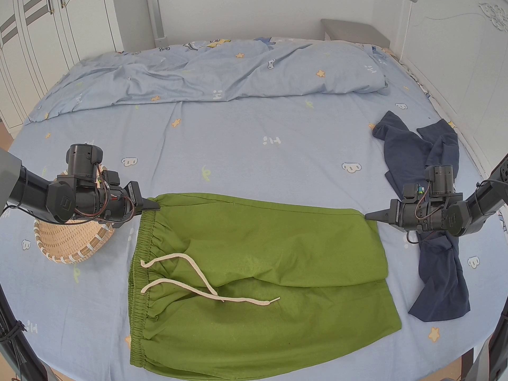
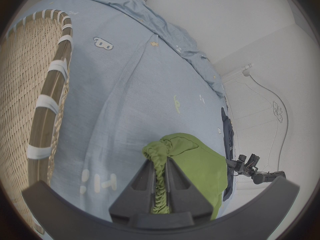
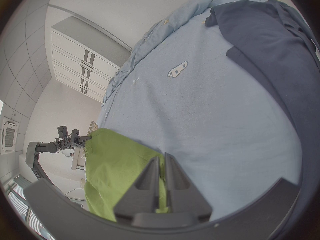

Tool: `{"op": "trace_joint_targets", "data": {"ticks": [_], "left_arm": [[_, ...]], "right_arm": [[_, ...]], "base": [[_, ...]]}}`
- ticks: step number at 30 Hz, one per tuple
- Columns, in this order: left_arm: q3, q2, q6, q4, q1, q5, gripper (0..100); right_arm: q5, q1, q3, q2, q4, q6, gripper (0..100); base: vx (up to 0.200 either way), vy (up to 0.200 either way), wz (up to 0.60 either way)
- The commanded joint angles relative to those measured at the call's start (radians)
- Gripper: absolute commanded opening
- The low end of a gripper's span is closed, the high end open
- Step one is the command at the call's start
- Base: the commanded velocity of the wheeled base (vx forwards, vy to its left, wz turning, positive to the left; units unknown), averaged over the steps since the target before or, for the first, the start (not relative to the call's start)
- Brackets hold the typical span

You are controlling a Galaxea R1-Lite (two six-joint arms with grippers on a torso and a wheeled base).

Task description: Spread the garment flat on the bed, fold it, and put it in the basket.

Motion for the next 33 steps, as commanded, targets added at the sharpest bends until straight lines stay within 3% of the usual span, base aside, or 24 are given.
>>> {"op": "trace_joint_targets", "data": {"ticks": [1,18,28,33], "left_arm": [[-0.001,0.001,0.000,0.000,0.000,0.000,0],[0.002,-0.001,0.009,-0.008,0.006,0.003,0],[0.002,-0.041,0.006,-0.006,0.011,0.003,0],[0.000,-0.056,0.006,-0.009,0.018,0.005,0]], "right_arm": [[0.001,-0.002,-0.001,0.003,-0.001,0.000,0],[-0.009,0.004,-0.010,-0.138,0.002,0.009,0],[-0.014,0.063,-0.010,-0.425,0.148,0.027,0],[-0.016,0.079,-0.082,-0.463,0.226,0.023,0]], "base": [[0.000,0.000,0.00],[0.000,0.000,0.00],[0.000,0.000,0.00],[0.000,0.000,0.00]]}}
